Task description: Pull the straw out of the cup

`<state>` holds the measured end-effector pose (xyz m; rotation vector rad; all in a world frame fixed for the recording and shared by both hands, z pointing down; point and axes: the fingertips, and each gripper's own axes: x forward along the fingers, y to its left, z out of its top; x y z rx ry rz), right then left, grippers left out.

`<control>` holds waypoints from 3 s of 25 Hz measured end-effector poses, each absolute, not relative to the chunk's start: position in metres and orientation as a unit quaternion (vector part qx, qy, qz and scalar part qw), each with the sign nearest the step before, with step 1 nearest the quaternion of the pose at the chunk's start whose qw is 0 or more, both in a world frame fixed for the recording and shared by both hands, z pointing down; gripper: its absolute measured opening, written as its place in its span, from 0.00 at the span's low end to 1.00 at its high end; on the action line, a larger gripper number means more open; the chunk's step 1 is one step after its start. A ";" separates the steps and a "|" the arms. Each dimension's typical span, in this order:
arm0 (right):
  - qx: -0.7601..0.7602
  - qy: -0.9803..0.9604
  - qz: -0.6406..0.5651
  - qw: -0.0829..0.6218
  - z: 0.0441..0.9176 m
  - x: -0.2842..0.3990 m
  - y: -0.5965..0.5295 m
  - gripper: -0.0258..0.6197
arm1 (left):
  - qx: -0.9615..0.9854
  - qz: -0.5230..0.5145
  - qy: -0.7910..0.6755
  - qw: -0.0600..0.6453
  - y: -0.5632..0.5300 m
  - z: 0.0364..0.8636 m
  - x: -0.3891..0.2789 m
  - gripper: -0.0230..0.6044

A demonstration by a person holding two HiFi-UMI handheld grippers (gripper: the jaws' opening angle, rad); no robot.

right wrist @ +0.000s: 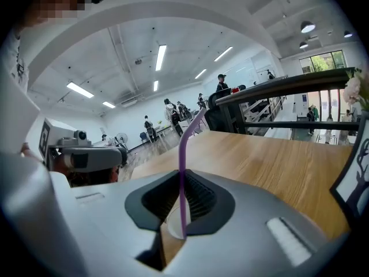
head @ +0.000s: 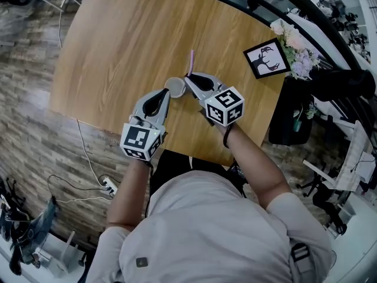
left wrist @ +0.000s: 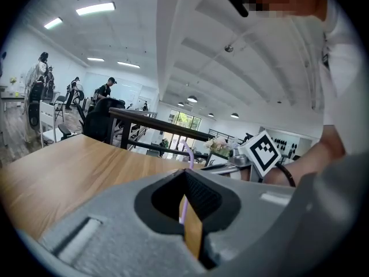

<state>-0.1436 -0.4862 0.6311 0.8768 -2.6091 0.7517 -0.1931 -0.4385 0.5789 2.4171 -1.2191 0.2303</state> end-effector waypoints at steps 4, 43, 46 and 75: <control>0.303 -0.913 0.242 0.124 0.593 -0.135 -0.467 0.09 | 0.871 0.082 -0.443 0.196 -0.418 0.555 -0.182 0.04; 0.225 -0.964 0.130 0.054 0.443 0.007 -0.254 0.09 | 0.838 0.061 -0.539 0.067 -0.207 0.412 -0.069 0.04; 0.216 -0.967 0.126 0.055 0.440 0.006 -0.237 0.09 | 0.832 0.061 -0.546 0.069 -0.187 0.413 -0.073 0.04; 0.224 -0.970 0.086 0.028 0.402 -0.011 0.058 0.09 | 0.834 0.054 -0.547 0.048 0.129 0.395 -0.121 0.04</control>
